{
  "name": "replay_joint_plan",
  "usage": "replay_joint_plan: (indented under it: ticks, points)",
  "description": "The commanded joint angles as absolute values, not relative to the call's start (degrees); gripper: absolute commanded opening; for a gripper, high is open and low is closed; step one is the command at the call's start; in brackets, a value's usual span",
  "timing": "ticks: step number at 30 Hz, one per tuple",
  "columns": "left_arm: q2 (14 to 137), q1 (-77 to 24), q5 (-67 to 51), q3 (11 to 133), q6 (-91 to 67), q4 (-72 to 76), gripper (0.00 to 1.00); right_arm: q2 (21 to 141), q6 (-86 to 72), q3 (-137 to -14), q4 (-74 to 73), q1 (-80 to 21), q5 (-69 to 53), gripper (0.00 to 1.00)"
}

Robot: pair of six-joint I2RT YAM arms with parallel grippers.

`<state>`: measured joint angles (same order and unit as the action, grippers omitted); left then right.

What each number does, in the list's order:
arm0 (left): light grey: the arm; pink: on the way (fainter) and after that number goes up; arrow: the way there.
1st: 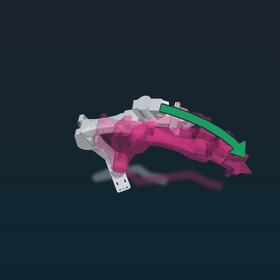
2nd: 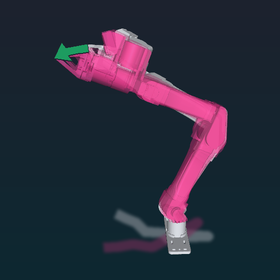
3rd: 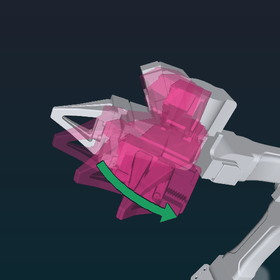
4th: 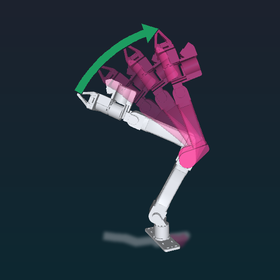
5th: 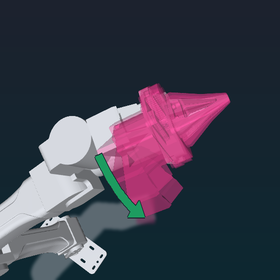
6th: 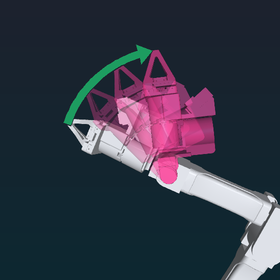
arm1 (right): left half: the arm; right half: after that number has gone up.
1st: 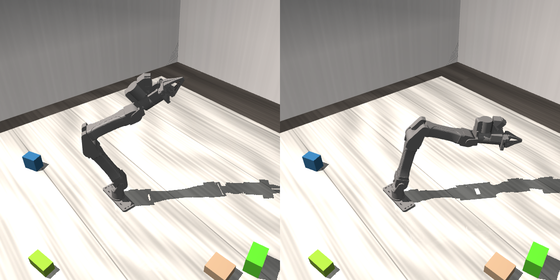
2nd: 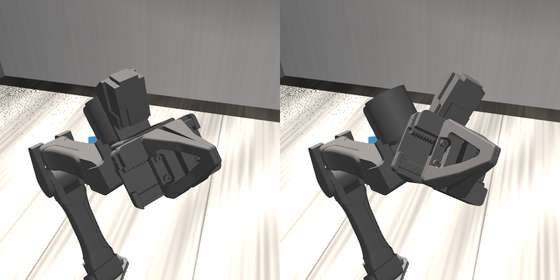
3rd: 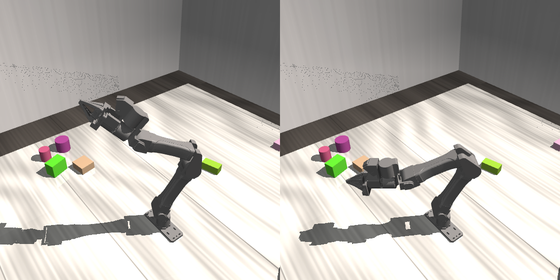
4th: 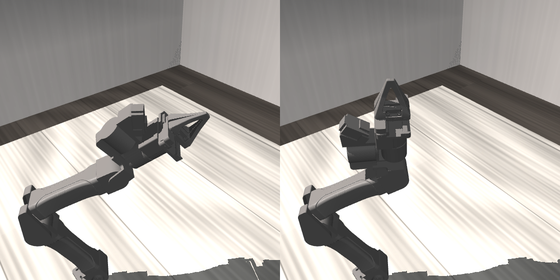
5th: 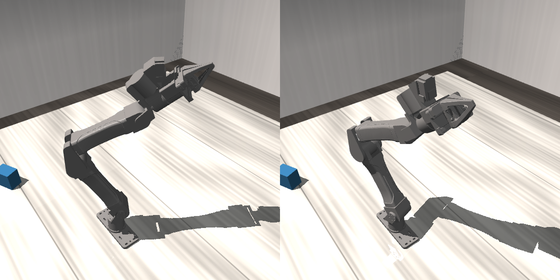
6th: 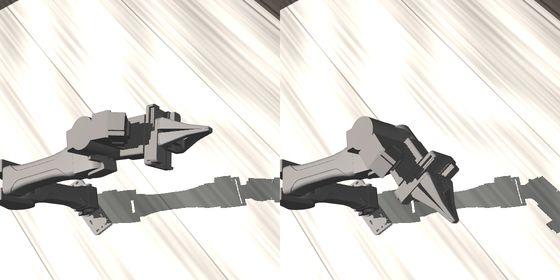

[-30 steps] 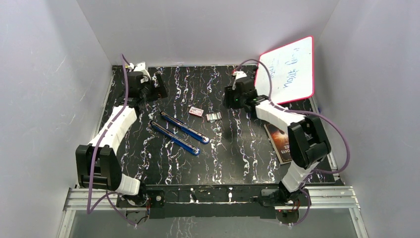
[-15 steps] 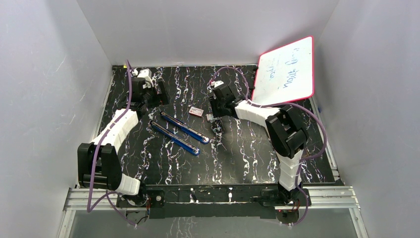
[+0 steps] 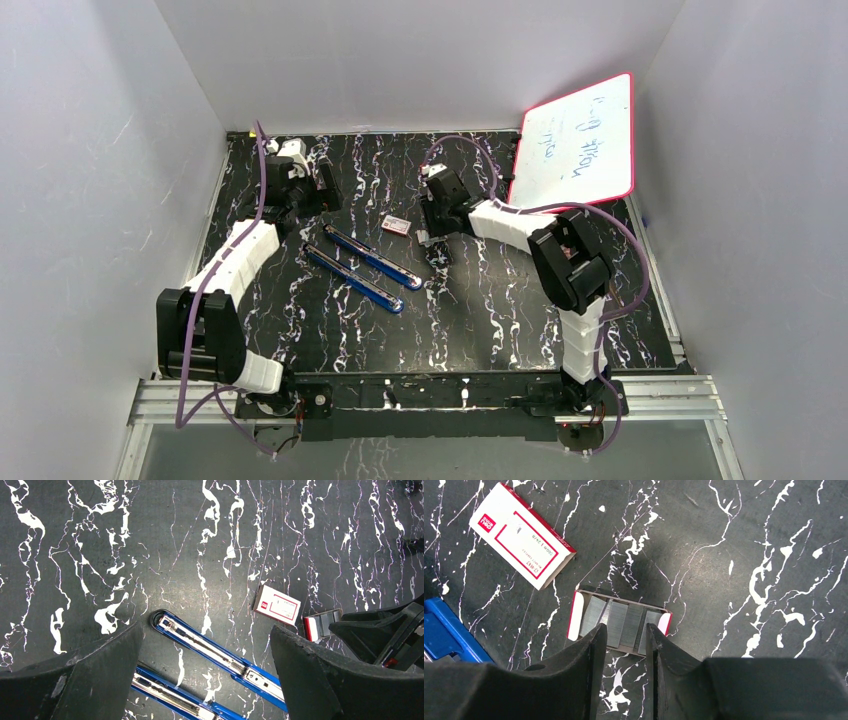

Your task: Load the staples into the stapler

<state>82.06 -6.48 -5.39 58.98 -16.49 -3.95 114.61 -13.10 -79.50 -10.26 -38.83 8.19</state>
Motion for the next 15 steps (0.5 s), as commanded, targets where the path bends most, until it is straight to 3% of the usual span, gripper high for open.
replay_joint_plan:
  ticks: [1,15]
  points:
    - [81.0,-6.2,-5.8,59.9,-16.1,-4.7,0.97,114.9,-12.2,-82.6,-9.5,-39.6,7.3,0.42]
    - [81.8,-6.2,-6.4,60.5,-16.2,-5.3,0.97,116.6,-11.9,-83.6,-10.3,-40.1,8.4,0.37]
